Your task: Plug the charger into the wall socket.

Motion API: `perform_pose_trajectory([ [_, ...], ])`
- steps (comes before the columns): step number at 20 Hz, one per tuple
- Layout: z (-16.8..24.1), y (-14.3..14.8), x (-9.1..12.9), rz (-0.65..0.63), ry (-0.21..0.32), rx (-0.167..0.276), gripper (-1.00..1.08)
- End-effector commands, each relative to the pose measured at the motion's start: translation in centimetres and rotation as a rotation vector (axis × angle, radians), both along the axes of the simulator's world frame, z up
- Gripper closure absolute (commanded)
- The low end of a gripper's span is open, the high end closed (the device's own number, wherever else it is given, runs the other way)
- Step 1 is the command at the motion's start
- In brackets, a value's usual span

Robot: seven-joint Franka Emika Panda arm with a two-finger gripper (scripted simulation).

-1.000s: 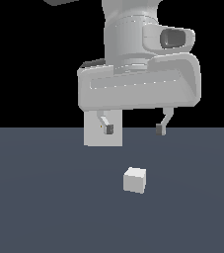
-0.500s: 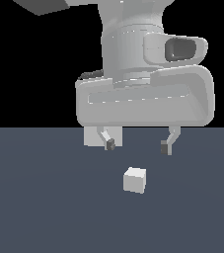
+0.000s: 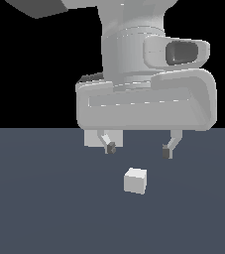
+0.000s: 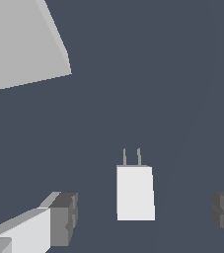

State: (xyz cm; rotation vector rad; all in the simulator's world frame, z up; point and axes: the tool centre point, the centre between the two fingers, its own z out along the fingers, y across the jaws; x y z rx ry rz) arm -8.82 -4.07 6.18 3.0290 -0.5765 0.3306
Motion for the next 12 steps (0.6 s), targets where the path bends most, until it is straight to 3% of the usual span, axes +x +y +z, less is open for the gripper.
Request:
perform_pose_trajectory([
  [1,-0.2,0.0,0.0,0.000,0.000,0.000,-0.92],
  [12,-4.1,0.0,-0.1,0.000,0.000,0.001,-0.92],
])
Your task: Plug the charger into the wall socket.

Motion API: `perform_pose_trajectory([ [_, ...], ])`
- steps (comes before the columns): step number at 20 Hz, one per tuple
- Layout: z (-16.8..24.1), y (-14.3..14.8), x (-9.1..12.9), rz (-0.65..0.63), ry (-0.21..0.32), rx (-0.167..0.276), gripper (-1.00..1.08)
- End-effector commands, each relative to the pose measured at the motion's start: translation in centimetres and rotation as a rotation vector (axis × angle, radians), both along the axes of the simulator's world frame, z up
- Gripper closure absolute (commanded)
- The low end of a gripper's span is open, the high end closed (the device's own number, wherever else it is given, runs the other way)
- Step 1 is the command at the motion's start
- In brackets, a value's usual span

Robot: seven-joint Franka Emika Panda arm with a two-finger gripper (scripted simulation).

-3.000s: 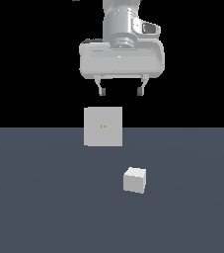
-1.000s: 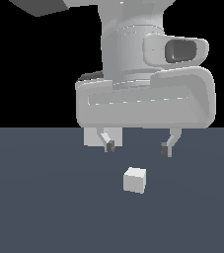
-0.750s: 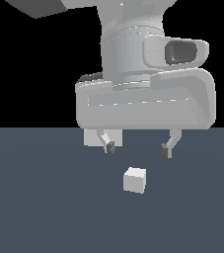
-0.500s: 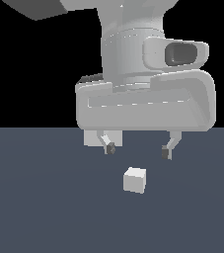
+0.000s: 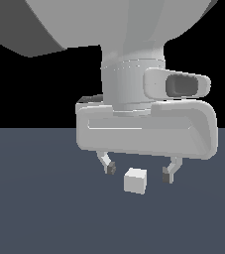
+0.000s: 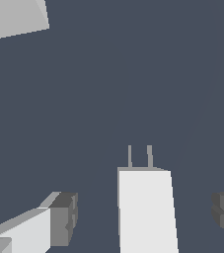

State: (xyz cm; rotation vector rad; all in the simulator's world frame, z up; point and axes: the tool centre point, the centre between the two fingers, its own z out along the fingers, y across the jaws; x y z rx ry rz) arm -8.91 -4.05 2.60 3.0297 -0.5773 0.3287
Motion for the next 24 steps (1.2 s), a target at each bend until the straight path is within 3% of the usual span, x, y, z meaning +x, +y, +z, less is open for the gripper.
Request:
perform_pose_trajectory([
  [1,-0.8,0.0,0.0,0.000,-0.001,0.000,-0.92],
  [6,-1.4,0.0,0.0,0.000,-0.001,0.000,-0.92],
  [7,-1.4,0.0,0.0,0.000,-0.001,0.000,1.08],
  [24,-0.1,1.0,0.7,0.034,-0.001,-0.001,1.08],
])
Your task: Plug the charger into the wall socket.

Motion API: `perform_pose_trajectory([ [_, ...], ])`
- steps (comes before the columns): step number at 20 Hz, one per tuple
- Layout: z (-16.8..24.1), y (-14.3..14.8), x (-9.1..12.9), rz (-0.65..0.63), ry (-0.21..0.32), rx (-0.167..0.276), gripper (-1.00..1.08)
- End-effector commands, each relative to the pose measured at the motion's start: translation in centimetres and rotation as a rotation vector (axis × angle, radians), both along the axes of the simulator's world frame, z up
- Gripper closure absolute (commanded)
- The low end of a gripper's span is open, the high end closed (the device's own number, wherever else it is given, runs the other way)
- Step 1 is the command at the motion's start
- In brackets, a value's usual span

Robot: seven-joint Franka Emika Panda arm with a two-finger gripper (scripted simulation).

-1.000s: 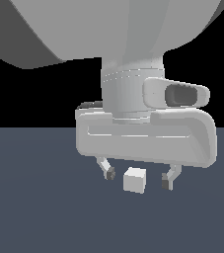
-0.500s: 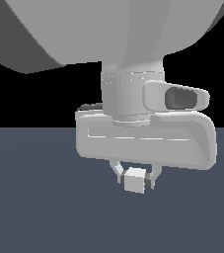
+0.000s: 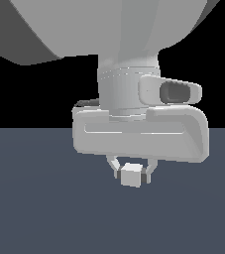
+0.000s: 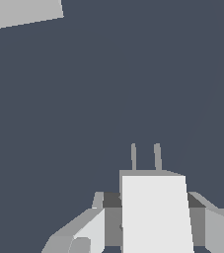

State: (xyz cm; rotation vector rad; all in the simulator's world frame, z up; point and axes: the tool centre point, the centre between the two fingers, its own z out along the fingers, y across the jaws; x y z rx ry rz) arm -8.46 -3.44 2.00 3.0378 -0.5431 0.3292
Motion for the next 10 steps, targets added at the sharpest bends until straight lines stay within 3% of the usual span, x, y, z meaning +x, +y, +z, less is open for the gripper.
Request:
perform_pose_trajectory([
  [1,0.8,0.6,0.5,0.022,-0.001,-0.001,1.08],
  [10,5.9,4.6,2.8,0.157,-0.002,-0.003,1.08],
])
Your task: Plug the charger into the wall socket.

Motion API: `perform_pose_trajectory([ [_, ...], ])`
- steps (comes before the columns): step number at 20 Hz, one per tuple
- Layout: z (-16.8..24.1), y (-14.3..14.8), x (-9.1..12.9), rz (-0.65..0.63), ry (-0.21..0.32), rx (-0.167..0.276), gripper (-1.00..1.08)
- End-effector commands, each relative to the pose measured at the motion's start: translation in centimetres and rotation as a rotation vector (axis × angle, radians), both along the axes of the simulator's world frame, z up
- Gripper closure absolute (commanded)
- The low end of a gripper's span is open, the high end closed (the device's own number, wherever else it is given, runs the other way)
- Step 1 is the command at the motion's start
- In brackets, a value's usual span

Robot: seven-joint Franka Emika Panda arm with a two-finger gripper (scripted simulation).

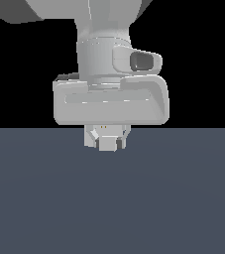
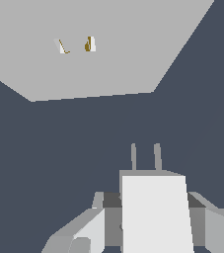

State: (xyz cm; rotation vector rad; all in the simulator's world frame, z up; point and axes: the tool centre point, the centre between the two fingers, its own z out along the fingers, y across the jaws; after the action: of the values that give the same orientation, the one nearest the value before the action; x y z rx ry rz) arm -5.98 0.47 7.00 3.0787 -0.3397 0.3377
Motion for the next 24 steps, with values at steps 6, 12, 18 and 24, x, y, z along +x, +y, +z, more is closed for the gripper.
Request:
perform_pose_trajectory([
  [6,2.8,2.4,1.2,0.077,0.001,0.000,1.08],
  [12,3.0,2.7,1.3,0.085,0.001,0.002,1.08],
  [18,3.0,2.7,1.5,0.085,0.001,0.002,1.08],
  [24,3.0,2.5,2.9,0.085,0.001,0.003,1.08],
])
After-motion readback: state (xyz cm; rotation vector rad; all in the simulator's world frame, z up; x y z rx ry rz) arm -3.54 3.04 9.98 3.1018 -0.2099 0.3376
